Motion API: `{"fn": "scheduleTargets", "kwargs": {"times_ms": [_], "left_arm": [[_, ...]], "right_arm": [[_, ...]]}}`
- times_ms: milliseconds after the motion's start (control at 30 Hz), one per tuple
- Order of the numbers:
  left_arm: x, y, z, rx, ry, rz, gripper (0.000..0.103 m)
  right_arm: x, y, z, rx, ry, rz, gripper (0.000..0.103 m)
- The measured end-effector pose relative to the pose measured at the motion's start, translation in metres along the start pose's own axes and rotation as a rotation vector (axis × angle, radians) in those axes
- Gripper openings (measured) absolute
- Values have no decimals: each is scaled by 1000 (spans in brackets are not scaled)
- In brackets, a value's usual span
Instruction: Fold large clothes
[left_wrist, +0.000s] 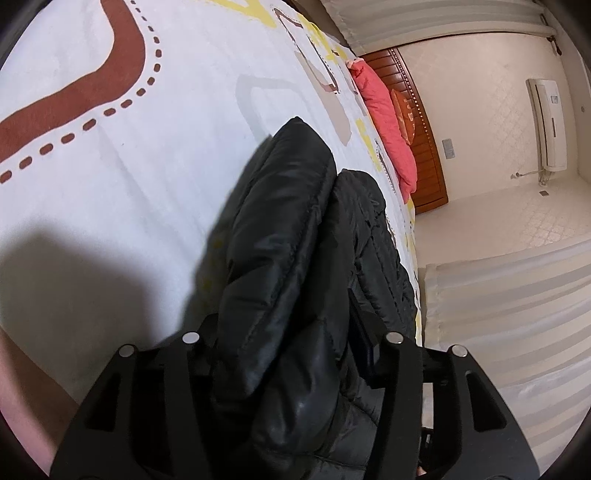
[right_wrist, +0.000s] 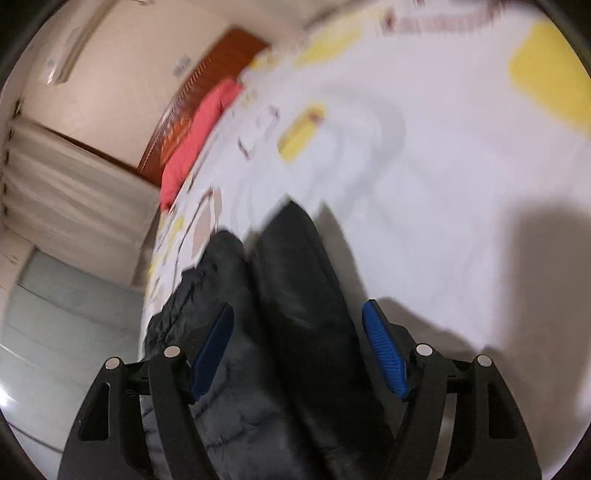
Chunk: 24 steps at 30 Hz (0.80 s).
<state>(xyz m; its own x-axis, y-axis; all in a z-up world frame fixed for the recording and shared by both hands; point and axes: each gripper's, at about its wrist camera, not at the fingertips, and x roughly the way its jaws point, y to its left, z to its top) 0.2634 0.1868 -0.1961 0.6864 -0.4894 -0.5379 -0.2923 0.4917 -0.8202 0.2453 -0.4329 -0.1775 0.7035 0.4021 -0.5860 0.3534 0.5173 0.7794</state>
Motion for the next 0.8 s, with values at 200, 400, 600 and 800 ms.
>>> {"fn": "scheduleTargets", "kwargs": {"times_ms": [200,400,600,800], "left_arm": [[3,-4,0,46,18,-1,62],[-6,-13,-3,57,32,-48,32],[-32,-71,-14,145,13,-157,24],[-26,-164,-62,301,54,-257,24]], "right_arm": [[17,24,-16,-181,41,6,76],[30,26,-20,-167,33,-13,42],[26,18,-19,-153,11,8,35],[12,4,-17,-130,1,33,33]]}}
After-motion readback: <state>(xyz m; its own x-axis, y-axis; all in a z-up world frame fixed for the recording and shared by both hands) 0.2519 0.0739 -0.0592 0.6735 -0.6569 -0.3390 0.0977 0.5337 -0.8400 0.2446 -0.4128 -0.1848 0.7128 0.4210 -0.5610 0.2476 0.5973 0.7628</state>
